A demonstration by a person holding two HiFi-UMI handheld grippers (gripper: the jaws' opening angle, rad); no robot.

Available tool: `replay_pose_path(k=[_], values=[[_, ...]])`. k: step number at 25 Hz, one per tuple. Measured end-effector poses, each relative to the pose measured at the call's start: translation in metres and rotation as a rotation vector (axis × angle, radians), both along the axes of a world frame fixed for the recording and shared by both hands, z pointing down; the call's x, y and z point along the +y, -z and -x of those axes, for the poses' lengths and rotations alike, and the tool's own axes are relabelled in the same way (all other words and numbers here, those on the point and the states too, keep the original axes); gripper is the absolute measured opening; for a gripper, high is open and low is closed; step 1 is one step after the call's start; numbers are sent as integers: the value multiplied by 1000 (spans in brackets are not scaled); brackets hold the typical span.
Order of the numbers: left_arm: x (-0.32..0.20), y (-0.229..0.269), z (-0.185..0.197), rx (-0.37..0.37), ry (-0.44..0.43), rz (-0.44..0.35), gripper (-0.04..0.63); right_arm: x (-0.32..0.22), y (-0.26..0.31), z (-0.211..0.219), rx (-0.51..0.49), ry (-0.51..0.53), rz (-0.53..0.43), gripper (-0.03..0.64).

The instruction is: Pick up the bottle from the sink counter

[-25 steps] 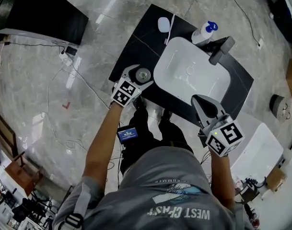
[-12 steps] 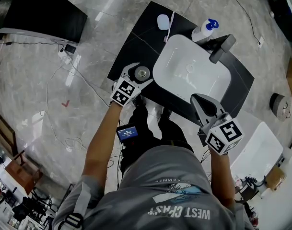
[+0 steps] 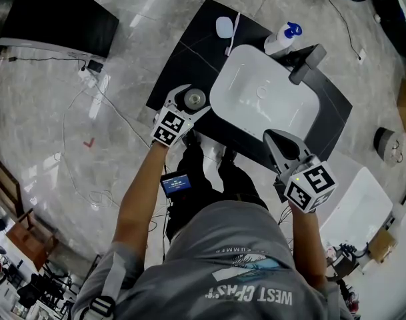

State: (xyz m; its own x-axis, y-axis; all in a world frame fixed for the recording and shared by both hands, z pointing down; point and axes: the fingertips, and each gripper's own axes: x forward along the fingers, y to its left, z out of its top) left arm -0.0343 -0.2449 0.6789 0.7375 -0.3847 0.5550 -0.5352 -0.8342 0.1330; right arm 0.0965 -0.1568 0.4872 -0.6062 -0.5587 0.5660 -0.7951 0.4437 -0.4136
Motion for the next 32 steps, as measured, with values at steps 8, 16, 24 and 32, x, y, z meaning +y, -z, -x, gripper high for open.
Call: replay_pose_path(k=[8,16,24,32], values=[[-1,0,1,-6,15,-1,342,6,-5,-2,4,-8,20,3],[1,0,2,-19,20,5,342,11,-12,0,3,0,40,3],[6,-1,7,-22,27,7,342,13,-18,3,3,6,51,3],[8,1,15,-30,42,7,342,15,-22,5,1,8,57,2]])
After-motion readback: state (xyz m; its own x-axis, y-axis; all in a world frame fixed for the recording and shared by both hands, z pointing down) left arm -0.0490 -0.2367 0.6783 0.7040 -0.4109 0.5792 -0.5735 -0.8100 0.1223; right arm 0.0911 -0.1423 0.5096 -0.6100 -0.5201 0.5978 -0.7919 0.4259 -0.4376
